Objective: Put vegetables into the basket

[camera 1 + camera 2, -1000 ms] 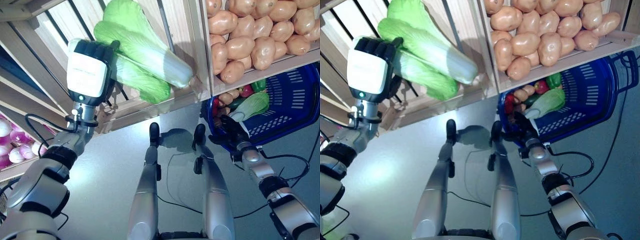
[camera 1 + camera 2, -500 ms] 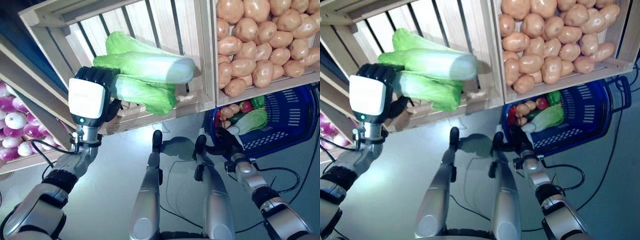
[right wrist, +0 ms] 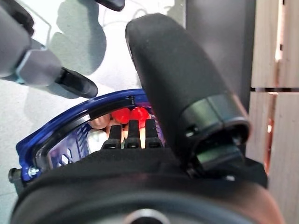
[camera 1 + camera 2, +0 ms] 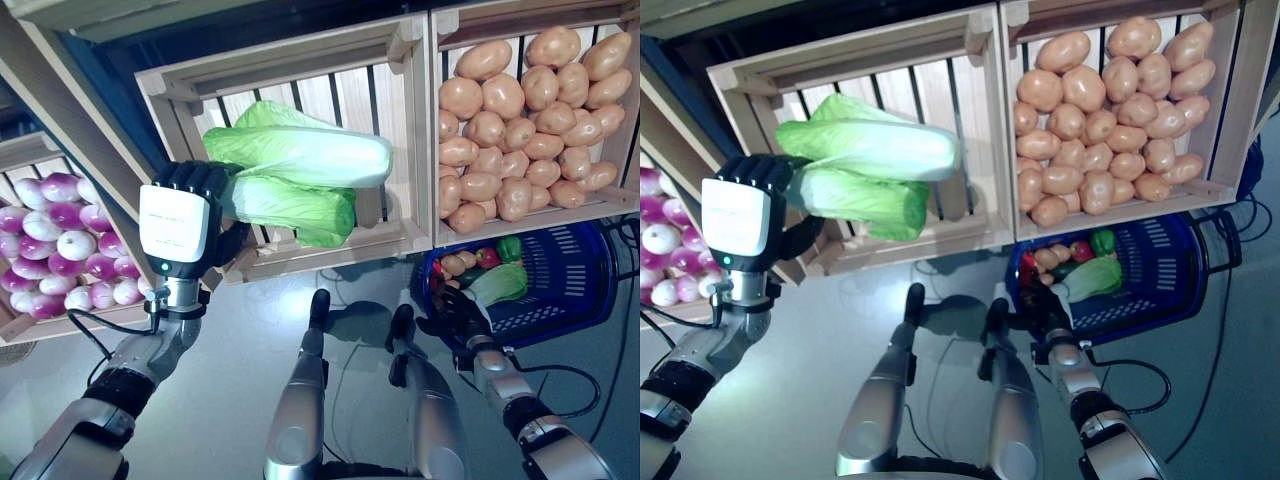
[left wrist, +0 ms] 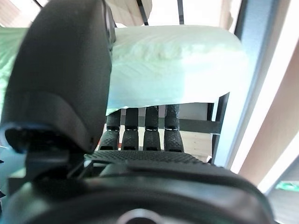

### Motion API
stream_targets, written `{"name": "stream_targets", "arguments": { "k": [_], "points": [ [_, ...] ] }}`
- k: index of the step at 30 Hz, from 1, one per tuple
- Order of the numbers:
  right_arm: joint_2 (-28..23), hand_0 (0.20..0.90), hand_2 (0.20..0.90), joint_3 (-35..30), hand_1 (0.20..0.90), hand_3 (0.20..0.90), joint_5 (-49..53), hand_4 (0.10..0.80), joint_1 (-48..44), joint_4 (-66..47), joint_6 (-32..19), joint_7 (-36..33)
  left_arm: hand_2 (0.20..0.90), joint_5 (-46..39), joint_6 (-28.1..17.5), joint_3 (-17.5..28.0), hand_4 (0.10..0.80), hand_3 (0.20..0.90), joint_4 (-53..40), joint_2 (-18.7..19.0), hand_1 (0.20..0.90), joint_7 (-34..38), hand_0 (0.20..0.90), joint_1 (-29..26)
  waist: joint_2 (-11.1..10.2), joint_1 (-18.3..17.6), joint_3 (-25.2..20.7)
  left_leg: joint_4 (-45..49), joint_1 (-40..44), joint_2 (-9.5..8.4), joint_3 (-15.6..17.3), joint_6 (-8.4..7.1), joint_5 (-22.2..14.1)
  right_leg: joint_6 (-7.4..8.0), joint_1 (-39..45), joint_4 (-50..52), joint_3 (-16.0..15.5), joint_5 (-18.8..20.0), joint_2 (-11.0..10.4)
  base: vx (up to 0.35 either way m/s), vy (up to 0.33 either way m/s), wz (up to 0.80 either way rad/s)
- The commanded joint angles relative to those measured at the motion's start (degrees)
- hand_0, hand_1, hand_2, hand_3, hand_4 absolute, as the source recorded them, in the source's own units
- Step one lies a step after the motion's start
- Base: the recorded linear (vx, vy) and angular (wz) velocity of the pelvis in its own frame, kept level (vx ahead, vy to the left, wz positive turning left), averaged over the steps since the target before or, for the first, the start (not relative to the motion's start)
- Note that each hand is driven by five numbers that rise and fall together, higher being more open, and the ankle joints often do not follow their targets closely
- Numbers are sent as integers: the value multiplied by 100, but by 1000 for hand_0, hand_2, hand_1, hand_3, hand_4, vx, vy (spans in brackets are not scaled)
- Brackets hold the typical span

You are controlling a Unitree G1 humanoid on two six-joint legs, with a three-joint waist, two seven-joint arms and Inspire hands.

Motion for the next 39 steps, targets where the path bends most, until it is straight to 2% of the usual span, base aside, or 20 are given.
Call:
{"name": "stream_targets", "arguments": {
  "k": [1,7,17,27,34,39],
  "points": [
    [-202,900,900,-53,900,900,171,800,348,-62,-349,106,300,-234,-74,352,400,300,-271,-247,300,398,300,-263,-22,-61,-327,252,-247,-386,-33,38,-302,79,645,-602,-258,127,2,11,43,-3],
    [-232,900,900,102,900,900,203,800,118,-72,-225,109,300,-490,95,-203,400,300,518,-521,300,321,300,-711,-46,-217,-128,468,-398,-381,74,69,-324,14,480,-427,-154,92,41,-14,35,-4],
    [-274,900,900,512,900,900,310,800,-304,-240,-112,-1,300,-1037,294,-740,400,300,2182,-872,300,377,300,-2062,-364,-628,-4,944,-1165,-360,309,105,-359,-86,-359,-35,175,86,222,-24,35,-8],
    [-155,900,900,772,900,900,372,800,-493,-419,-68,-62,300,-1690,394,-616,400,300,2994,-1097,300,624,300,-2670,-614,-834,-4,1163,-1571,-318,414,95,-389,-114,-805,111,427,89,325,10,11,-12],
    [-116,900,900,864,900,900,404,800,-492,-548,-54,-133,300,-2158,494,-337,400,300,3050,-1182,300,1017,300,-2907,-650,-869,-4,1331,-1728,-341,363,81,-430,-143,-953,219,475,30,327,19,1,0],
    [-69,900,900,910,900,900,424,800,-503,-647,-69,-164,300,-2362,541,-196,400,300,3148,-1222,300,976,300,-2980,-674,-870,-4,1407,-1790,-337,333,78,-453,-155,-1023,302,479,-16,330,0,0,0]
  ]
}}
